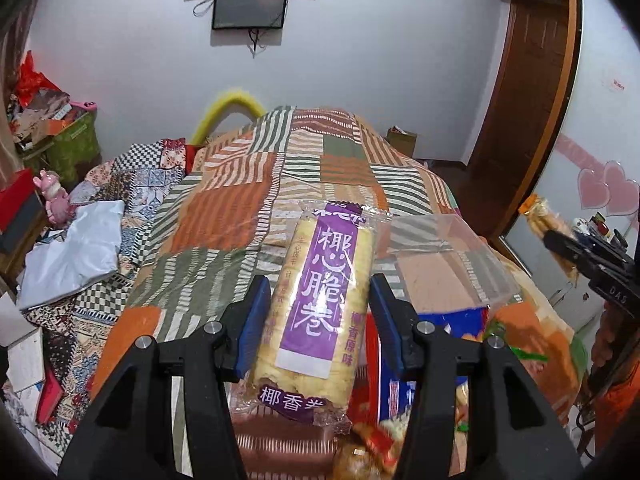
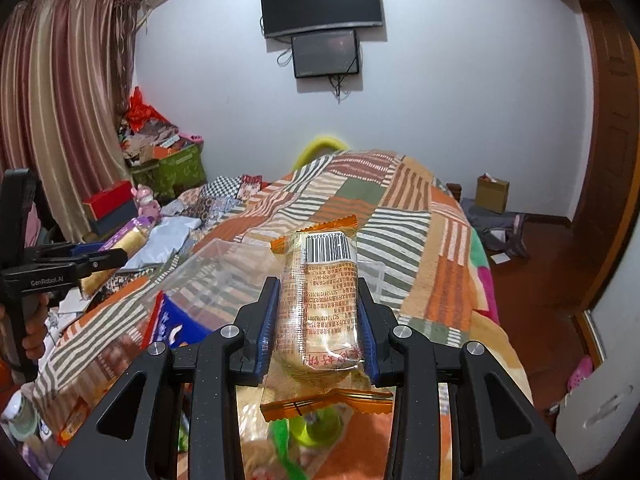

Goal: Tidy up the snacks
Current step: 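Carry both snacks over the clear box and open both tools to drop them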

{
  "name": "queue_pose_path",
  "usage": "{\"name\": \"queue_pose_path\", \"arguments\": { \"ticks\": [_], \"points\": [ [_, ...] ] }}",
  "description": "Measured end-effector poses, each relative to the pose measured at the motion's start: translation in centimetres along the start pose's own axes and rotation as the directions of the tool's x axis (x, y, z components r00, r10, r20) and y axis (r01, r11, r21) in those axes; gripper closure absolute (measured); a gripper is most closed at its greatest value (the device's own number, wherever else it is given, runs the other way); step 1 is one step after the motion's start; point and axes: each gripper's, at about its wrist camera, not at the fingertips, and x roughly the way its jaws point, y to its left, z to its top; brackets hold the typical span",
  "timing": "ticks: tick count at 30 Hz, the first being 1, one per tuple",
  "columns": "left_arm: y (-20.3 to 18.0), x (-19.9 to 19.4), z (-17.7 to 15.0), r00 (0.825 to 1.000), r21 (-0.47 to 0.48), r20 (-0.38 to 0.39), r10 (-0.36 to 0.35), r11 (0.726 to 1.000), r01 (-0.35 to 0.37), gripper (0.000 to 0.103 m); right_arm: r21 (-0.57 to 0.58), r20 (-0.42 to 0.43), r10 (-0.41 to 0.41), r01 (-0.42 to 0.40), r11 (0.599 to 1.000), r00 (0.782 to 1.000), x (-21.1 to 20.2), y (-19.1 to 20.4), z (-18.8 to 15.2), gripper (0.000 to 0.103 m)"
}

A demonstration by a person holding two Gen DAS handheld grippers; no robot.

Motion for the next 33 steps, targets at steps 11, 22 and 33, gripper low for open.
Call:
{"name": "queue_pose_path", "arguments": {
  "ticks": [11, 22, 33],
  "points": [
    [-1.0, 6.9, 1.7, 0.993, 0.042, -0.110, -0.034, 0.998, 0.039, 0.053, 0.006, -0.153, 0.045, -0.045, 0.999, 0.987, 6.6, -1.2, 0.5, 0.070],
    [-2.3, 12.5, 2.1, 0.977, 0.110, -0.211, -0.035, 0.992, 0.059, 0.056, -0.039, -0.300, 0.078, -0.093, 0.995, 0.951, 11.3, -0.4, -0.6, 0.070],
    [-3.4, 13.8, 1.4, 0.970, 0.147, -0.242, -0.034, 0.987, 0.071, 0.057, -0.105, -0.378, 0.066, -0.114, 0.988, 0.923, 13.0, 0.5, -1.1, 0.070]
  ]
}}
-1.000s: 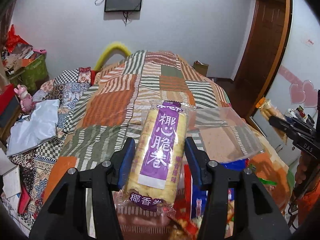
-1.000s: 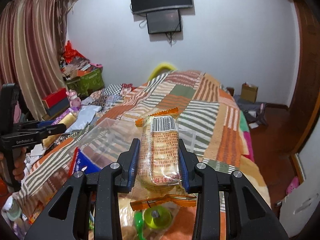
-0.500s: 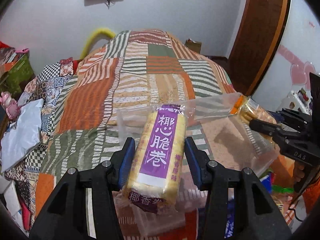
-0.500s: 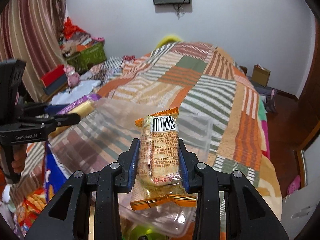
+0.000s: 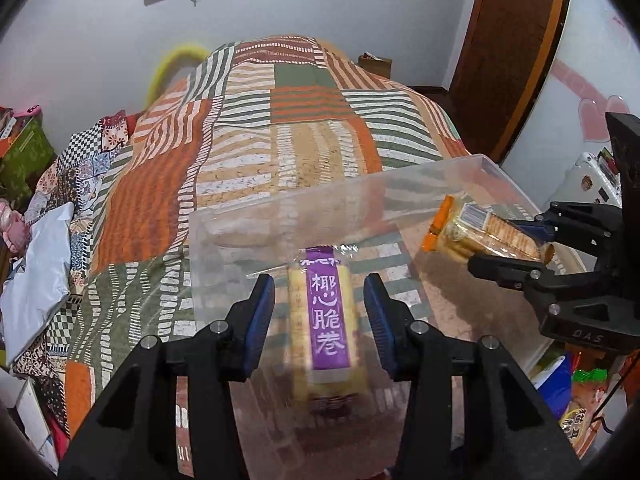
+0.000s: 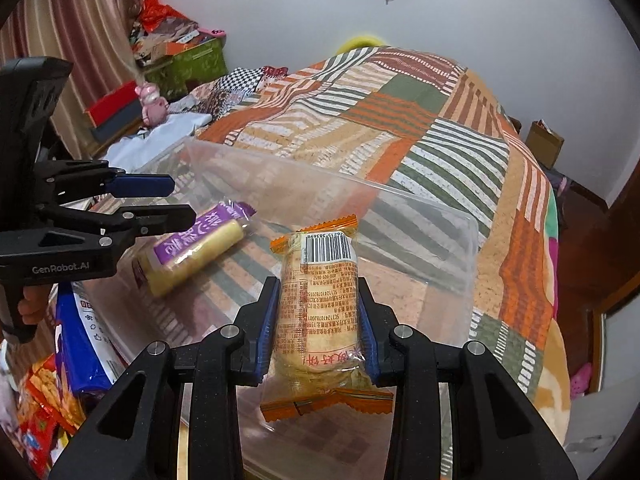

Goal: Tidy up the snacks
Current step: 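Carry both snacks over the clear box and open both tools to drop them, then grasp the blue round-biscuit bag with the left tool while the right tool grasps a clear cookie bag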

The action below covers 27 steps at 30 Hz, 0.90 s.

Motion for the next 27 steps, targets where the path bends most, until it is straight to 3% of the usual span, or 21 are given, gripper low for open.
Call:
{"name": "queue_pose_path", "arguments": {
  "ticks": [6, 11, 15, 27],
  "points": [
    [0.4, -1.3, -0.2, 1.000, -0.021, 0.021, 0.007, 1.000, -0.006, 0.057, -0.007, 0.008, -0.011, 0.011, 1.000, 1.000, -0.4, 0.2, 0.1, 0.069],
    [0.8, -3.8, -0.5, 0.998, -0.041, 0.061, 0.011, 0.999, -0.009, 0.056, -0.004, 0.040, -0.035, 0.035, 0.999, 0.999, -1.8, 0.3, 0.1, 0.060],
    [0.8, -6.3, -1.1, 0.992, -0.047, 0.117, 0.038, 0.998, -0.032, 0.045, 0.014, 0.082, -0.041, 0.040, 0.999, 0.996, -3.5, 0.4, 0.0, 0.059],
    [-1.2, -11.4, -5.0, 0.981, -0.043, 0.194, 0.029, 0.999, -0.021, 0.037, 0.048, 0.227, -0.062, 0.053, 0.997, 0.972, -10.0, 2.3, -3.2, 0.044]
  ]
}}
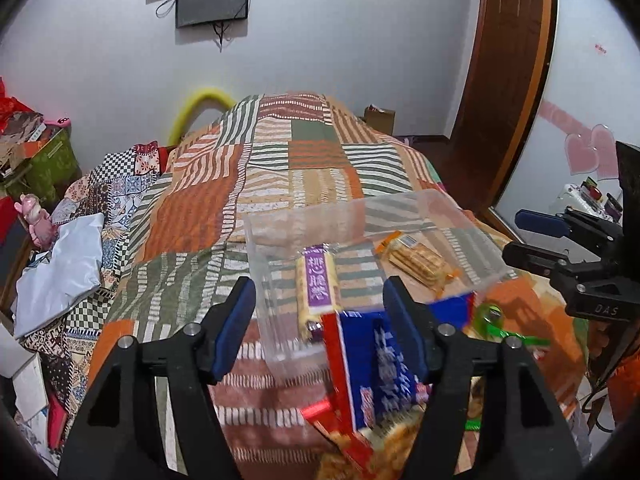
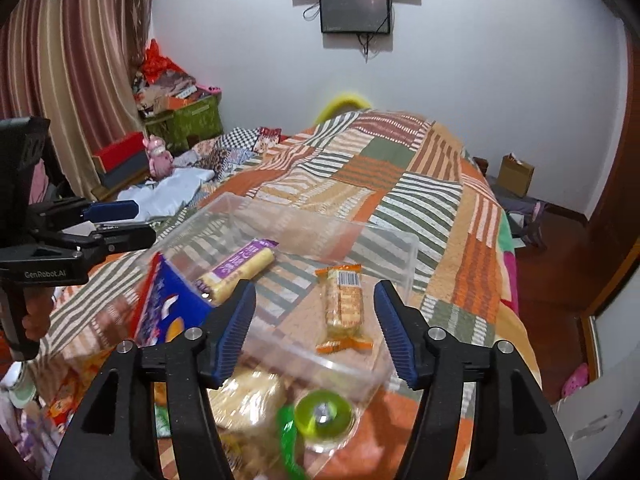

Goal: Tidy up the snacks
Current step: 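Grasp the blue round-biscuit bag with the left tool while the right tool grasps a clear cookie bag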

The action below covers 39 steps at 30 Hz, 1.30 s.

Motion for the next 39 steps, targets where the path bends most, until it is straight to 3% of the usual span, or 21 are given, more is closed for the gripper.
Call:
{"name": "queue_pose_path", "arguments": {
  "ticks": [3, 9, 18, 21, 27, 31, 39],
  "points": [
    [-0.7, -0.8, -1.2, 1.000, 0.009, -0.002, 0.005, 1.000, -0.005, 0.036, -0.003, 0.019, -0.014, 0.014, 1.000, 1.000, -1.2, 0.7, -1.1, 0.040],
    [-2.1, -2.0, -4.1, 1.000, 0.033, 0.004, 0.023, 0.999, -0.024, 0.025, -0.001, 0.031, -0.029, 0.029, 1.000, 0.999, -2.5, 1.8, -3.7, 0.030],
    [-4.1, -1.3, -7.3, 0.999, 0.081, -0.031, 0.034, 0.996, -0.032, 0.016, 0.029, 0.024, -0.074, 0.073, 0.997, 0.997, -2.7, 3.1, -7.3, 0.025],
    [-4.1, -0.7, -7.3, 0.999, 0.069, -0.031, 0.040, 0.997, -0.037, 0.013, 0.052, 0.021, -0.085, 0.084, 0.995, 0.996, -2.8, 3.0, -8.4, 0.019],
    [-4.3, 1.5, -6.8, 0.999, 0.072, -0.048, 0.018, 0.997, -0.015, 0.010, 0.076, -0.017, -0.080, 0.082, 0.994, 0.997, -1.8, 2.9, -9.8, 0.019],
    [-5.3, 2.6, -6.5, 0.998, 0.111, -0.059, 0.025, 0.994, -0.018, 0.009, 0.076, -0.047, -0.052, 0.055, 0.996, 0.998, -0.7, 3.1, -10.2, 0.019],
    [-6.0, 4.3, -5.8, 0.994, 0.102, -0.106, 0.016, 0.995, -0.005, 0.004, 0.142, -0.055, 0.024, -0.016, 0.990, 0.998, 0.1, 2.4, -10.7, 0.020]
  ]
}}
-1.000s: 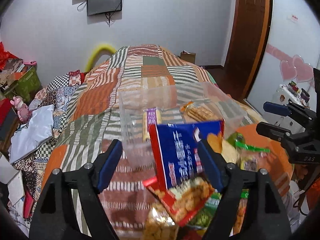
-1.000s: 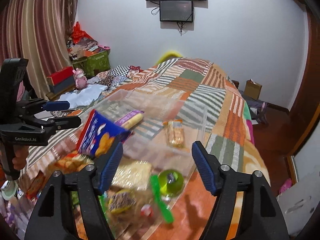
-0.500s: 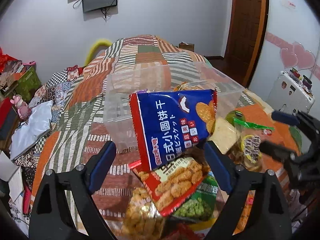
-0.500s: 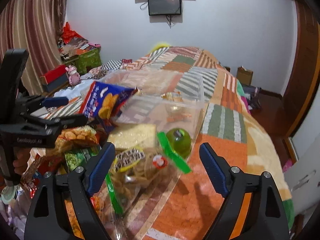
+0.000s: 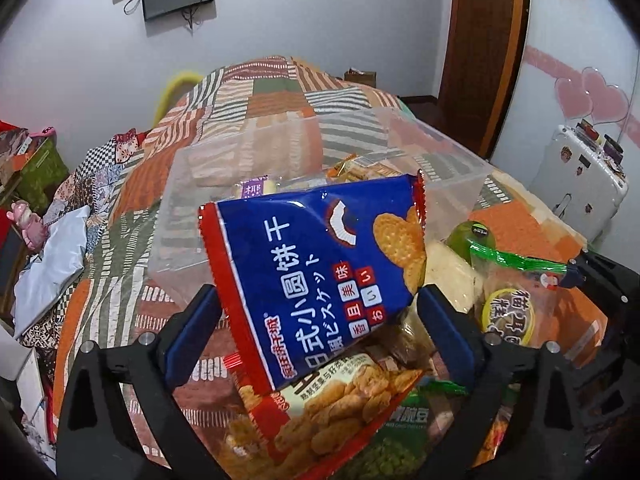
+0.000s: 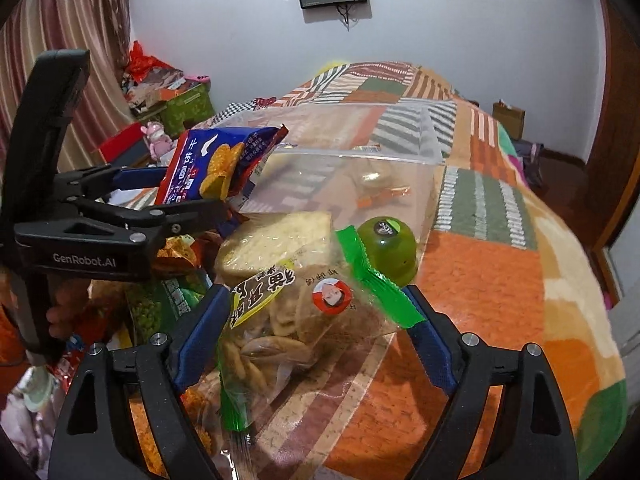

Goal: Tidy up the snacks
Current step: 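Grasp the blue round-biscuit bag with the left tool while the right tool grasps a clear cookie bag, then lift both bags over the clear box and lower them inside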

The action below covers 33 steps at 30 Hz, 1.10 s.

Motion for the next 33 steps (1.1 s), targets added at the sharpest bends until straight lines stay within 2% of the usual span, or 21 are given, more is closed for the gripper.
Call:
{"name": "queue_pose_path", "arguments": {
  "ticks": [1, 4, 8, 12, 15, 21, 28, 33],
  "points": [
    [0.0, 0.3, 0.1, 1.000, -0.002, -0.010, 0.003, 1.000, -0.003, 0.004, 0.009, 0.000, 0.011, -0.011, 1.000, 1.000, 0.0, -0.1, -0.1, 0.022],
    [0.1, 1.1, 0.2, 0.999, -0.014, -0.042, -0.007, 1.000, 0.006, 0.004, 0.021, -0.008, 0.060, -0.060, 0.998, 0.998, 0.0, -0.2, -0.3, 0.037],
    [0.1, 0.8, 0.2, 1.000, -0.030, -0.019, -0.012, 0.999, 0.012, 0.005, 0.019, 0.002, 0.061, -0.061, 0.998, 0.998, -0.3, -0.2, -0.6, 0.042],
    [0.4, 0.4, 0.3, 1.000, -0.053, 0.011, -0.023, 0.998, 0.024, 0.014, 0.025, 0.017, 0.059, -0.059, 0.998, 0.998, -0.8, -0.4, -0.5, 0.051],
    [0.1, 0.0, 0.1, 1.000, -0.042, 0.018, -0.026, 0.999, 0.026, 0.024, 0.029, 0.032, 0.054, -0.055, 0.998, 0.998, -1.4, -0.5, -0.6, 0.056],
    [-0.2, -1.4, -0.6, 0.998, -0.037, 0.044, -0.036, 0.999, 0.037, 0.034, 0.033, 0.061, 0.053, -0.055, 0.998, 0.997, -2.6, -0.8, -0.1, 0.058],
    [0.1, -3.4, -1.4, 0.997, -0.033, 0.072, -0.031, 0.999, 0.033, 0.037, 0.038, 0.122, 0.048, -0.053, 0.998, 0.991, -4.3, -1.2, 1.3, 0.058],
    [0.5, -5.5, -1.0, 0.992, -0.042, 0.122, -0.030, 0.998, 0.035, 0.037, 0.040, 0.165, 0.033, -0.040, 0.998, 0.986, -5.0, -1.7, 2.6, 0.058]
  ]
}}
